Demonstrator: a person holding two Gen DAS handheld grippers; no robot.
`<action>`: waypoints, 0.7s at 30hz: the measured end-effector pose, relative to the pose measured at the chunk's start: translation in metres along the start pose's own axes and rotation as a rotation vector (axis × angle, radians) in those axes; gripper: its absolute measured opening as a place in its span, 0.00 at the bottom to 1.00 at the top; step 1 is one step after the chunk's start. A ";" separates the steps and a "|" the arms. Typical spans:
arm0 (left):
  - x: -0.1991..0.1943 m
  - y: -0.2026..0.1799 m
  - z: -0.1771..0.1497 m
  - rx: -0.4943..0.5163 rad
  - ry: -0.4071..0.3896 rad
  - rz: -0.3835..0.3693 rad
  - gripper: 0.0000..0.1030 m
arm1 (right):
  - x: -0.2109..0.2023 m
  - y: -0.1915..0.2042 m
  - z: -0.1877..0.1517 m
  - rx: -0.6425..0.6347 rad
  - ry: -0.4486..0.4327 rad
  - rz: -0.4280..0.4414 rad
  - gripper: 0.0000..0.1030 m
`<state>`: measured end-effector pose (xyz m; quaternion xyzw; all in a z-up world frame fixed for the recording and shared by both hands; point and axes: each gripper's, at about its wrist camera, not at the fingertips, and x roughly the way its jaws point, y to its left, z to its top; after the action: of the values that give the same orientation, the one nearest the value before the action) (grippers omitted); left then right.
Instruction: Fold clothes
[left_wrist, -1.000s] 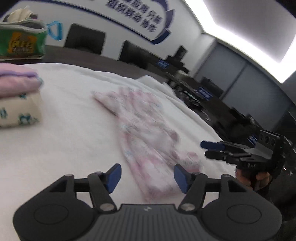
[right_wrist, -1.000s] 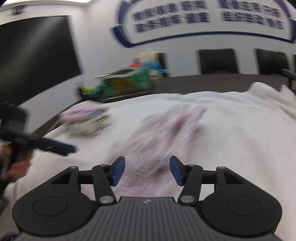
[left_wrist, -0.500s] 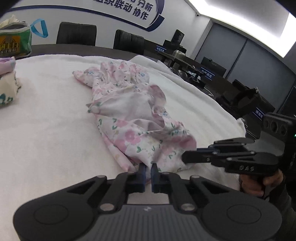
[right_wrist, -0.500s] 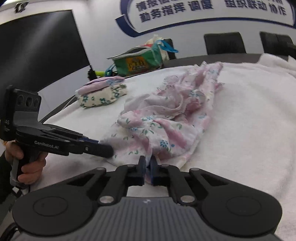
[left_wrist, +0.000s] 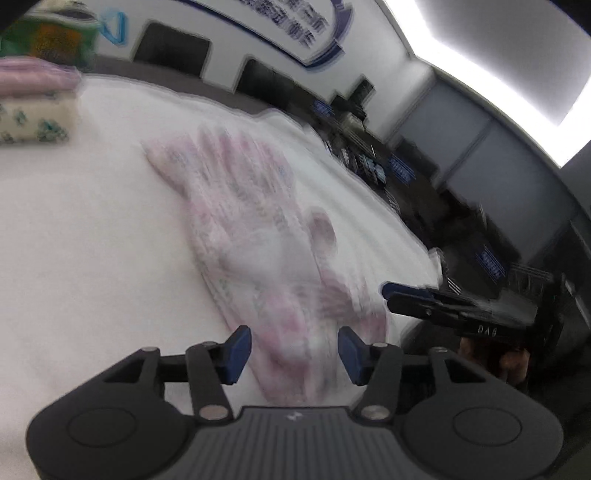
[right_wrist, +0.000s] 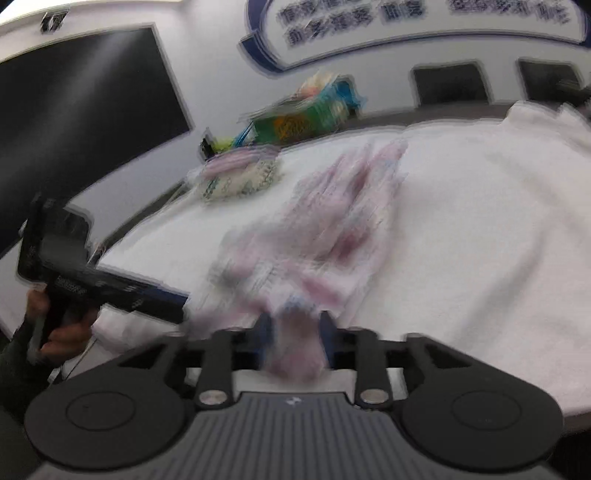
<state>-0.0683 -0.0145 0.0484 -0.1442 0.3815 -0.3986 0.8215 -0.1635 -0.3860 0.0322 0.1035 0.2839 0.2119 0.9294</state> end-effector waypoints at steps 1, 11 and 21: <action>-0.005 0.005 0.015 -0.022 -0.046 0.038 0.63 | 0.001 -0.004 0.010 0.004 -0.029 -0.027 0.43; 0.112 0.053 0.145 -0.033 0.051 0.289 0.76 | 0.118 -0.072 0.124 0.052 0.020 -0.086 0.57; 0.141 0.072 0.134 -0.039 -0.026 0.121 0.05 | 0.182 -0.097 0.132 0.116 0.113 0.043 0.07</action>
<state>0.1258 -0.0849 0.0270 -0.1420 0.3863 -0.3386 0.8461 0.0803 -0.3995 0.0216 0.1512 0.3456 0.2207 0.8994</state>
